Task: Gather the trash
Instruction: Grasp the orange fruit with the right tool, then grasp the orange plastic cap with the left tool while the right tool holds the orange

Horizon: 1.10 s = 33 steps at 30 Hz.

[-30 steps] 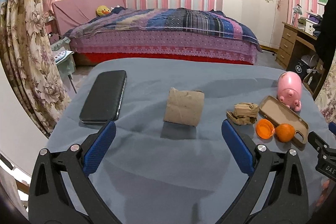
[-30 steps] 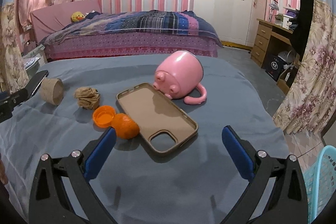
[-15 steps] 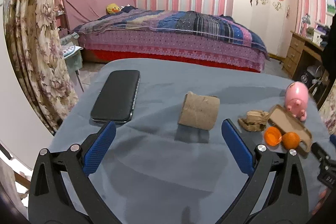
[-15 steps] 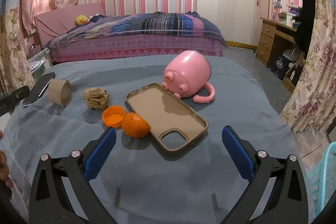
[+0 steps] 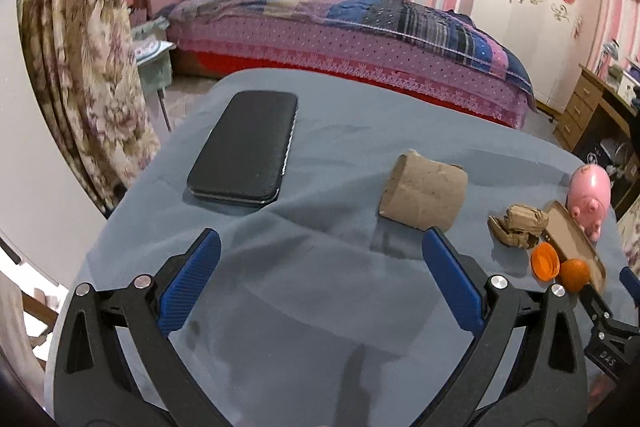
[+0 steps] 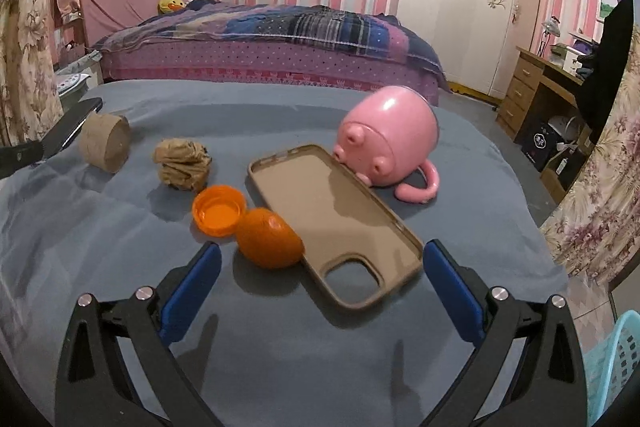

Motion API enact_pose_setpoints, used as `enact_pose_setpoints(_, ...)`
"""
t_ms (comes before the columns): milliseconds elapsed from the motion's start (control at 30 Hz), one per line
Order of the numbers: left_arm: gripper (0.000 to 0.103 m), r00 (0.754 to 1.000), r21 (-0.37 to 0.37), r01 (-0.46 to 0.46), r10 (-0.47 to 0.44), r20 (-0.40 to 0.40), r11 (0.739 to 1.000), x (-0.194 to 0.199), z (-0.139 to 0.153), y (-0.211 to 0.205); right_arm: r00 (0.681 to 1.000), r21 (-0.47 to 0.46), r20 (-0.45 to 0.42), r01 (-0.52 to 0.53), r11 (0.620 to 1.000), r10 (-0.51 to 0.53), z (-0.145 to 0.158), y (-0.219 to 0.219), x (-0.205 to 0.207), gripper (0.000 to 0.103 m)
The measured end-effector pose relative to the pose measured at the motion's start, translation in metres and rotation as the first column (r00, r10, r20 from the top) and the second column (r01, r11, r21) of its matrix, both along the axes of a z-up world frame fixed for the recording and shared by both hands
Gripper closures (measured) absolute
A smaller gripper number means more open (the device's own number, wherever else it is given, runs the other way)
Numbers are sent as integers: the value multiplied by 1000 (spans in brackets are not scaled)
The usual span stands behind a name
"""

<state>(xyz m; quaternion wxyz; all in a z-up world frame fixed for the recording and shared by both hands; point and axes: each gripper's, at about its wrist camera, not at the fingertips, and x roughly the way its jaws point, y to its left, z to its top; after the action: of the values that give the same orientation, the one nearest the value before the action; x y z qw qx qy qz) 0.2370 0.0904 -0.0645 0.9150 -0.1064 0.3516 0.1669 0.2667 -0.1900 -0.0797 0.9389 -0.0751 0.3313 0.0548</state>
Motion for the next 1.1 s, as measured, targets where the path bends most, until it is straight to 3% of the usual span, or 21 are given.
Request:
enact_pose_setpoints(67, 6, 1000, 12, -16, 17, -9, 1000, 0, -2, 2, 1000, -7, -18, -9, 1000, 9, -4, 4, 5, 8)
enact_pose_setpoints(200, 6, 1000, 26, -15, 16, -26, 1000, 3, -5, 1, 997, 1, -59, -46, 999, 46, -9, 11, 14, 38)
enact_pose_setpoints(400, 6, 999, 77, 21, -19, -27, 997, 5, -4, -18, 994, 11, -44, -99, 995, 99, -7, 17, 11, 69)
enact_pose_setpoints(533, 6, 998, 84, 59, -58, -15, 995, 6, 1, -34, 993, 39, -17, -112, 993, 113, -2, 15, 7, 73)
enact_pose_setpoints(767, 6, 986, 87, 167, -164, -38, 982, 17, -4, -76, 999, 142, 7, -37, 989, 36, 17, -27, -15, 75)
enact_pose_setpoints(933, 6, 956, 47, 292, -290, -42, 955, 24, -13, -128, 999, 176, -4, 51, 983, -51, 15, -67, -30, 75)
enact_pose_setpoints(1100, 6, 926, 67, 375, -370, -80, 924, 33, -31, -168, 995, 166, -14, 100, 981, -99, 10, -101, -32, 75)
